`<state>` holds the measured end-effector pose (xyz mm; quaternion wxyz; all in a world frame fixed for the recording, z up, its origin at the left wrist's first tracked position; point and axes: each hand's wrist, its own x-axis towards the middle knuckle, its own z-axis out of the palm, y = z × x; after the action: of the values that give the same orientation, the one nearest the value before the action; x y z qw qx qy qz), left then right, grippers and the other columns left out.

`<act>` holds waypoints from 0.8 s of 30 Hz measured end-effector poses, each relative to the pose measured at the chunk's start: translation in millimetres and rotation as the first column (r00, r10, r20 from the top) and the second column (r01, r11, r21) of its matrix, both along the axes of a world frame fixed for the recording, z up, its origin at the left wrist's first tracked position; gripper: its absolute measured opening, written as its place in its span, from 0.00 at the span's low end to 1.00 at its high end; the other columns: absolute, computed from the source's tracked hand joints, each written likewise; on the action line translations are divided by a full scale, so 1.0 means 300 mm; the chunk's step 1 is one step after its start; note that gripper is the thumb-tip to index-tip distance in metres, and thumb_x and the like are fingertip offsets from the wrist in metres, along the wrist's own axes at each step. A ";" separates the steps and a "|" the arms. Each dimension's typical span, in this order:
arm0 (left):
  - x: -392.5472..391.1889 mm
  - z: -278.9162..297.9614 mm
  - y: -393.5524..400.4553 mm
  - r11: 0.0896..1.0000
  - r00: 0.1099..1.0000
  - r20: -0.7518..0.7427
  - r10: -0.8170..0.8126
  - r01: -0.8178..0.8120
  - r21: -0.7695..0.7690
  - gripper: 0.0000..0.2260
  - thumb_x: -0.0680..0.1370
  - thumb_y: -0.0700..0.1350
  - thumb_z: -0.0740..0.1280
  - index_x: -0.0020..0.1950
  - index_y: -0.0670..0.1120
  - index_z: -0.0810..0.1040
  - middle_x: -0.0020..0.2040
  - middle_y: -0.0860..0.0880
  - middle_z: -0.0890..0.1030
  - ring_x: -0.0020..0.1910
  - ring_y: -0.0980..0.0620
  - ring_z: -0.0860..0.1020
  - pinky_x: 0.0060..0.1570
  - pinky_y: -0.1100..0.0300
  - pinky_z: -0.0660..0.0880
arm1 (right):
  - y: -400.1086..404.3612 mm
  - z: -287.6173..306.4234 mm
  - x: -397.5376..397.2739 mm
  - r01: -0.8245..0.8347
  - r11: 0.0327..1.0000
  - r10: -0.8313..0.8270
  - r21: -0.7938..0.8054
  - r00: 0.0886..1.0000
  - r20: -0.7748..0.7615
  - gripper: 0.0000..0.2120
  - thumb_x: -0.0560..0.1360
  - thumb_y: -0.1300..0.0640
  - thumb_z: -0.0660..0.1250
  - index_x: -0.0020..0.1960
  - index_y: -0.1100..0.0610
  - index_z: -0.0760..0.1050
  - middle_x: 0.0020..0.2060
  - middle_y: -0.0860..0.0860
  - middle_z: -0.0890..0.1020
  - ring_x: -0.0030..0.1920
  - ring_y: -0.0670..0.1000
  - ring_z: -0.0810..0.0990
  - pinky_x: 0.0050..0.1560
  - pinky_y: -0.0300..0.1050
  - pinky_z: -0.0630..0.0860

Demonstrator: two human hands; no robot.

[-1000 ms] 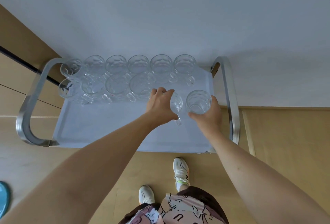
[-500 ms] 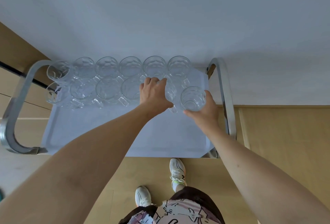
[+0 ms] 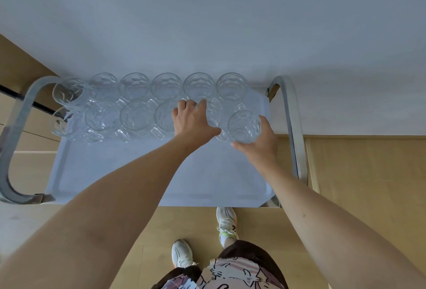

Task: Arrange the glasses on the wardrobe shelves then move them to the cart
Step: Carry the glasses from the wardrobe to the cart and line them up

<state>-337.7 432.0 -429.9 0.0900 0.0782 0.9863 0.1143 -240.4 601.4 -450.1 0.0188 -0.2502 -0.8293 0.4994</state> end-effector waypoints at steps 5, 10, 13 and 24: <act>-0.017 0.016 -0.010 0.991 0.996 0.022 -0.082 0.084 -0.106 0.43 0.65 0.71 0.73 0.74 0.53 0.68 0.65 0.46 0.75 0.69 0.42 0.66 0.68 0.46 0.63 | -0.001 -0.003 0.000 0.014 1.000 -0.014 -0.018 1.000 0.010 0.40 0.62 0.54 0.84 0.69 0.51 0.68 0.54 0.39 0.73 0.57 0.45 0.72 0.56 0.40 0.70; -0.033 0.030 -0.031 0.977 0.988 0.050 -0.147 0.153 -0.146 0.46 0.65 0.75 0.70 0.76 0.53 0.66 0.66 0.45 0.75 0.69 0.42 0.66 0.69 0.46 0.63 | -0.001 0.004 0.001 -0.016 1.000 0.016 -0.003 1.000 0.012 0.40 0.62 0.54 0.84 0.69 0.49 0.68 0.54 0.40 0.73 0.56 0.44 0.72 0.50 0.36 0.67; -0.031 0.024 -0.030 0.978 0.987 0.048 -0.152 0.157 -0.134 0.47 0.65 0.75 0.70 0.77 0.53 0.64 0.66 0.45 0.74 0.70 0.43 0.65 0.69 0.46 0.63 | 0.004 0.010 -0.001 -0.041 0.999 0.041 -0.004 0.999 0.013 0.38 0.62 0.54 0.83 0.67 0.49 0.69 0.56 0.41 0.75 0.57 0.45 0.74 0.53 0.40 0.71; -0.096 0.054 0.047 0.964 0.950 -0.163 -0.265 0.264 -0.028 0.20 0.80 0.55 0.66 0.72 0.53 0.75 0.73 0.46 0.72 0.72 0.40 0.65 0.70 0.45 0.61 | -0.004 0.002 0.003 -0.032 0.999 0.033 -0.006 0.996 0.086 0.48 0.64 0.53 0.83 0.77 0.52 0.62 0.70 0.48 0.73 0.71 0.50 0.71 0.68 0.46 0.70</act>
<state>-366.6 446.1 -413.8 0.0225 0.2185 0.9713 0.0913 -239.5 600.1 -449.5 -0.0259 -0.2580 -0.8320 0.4904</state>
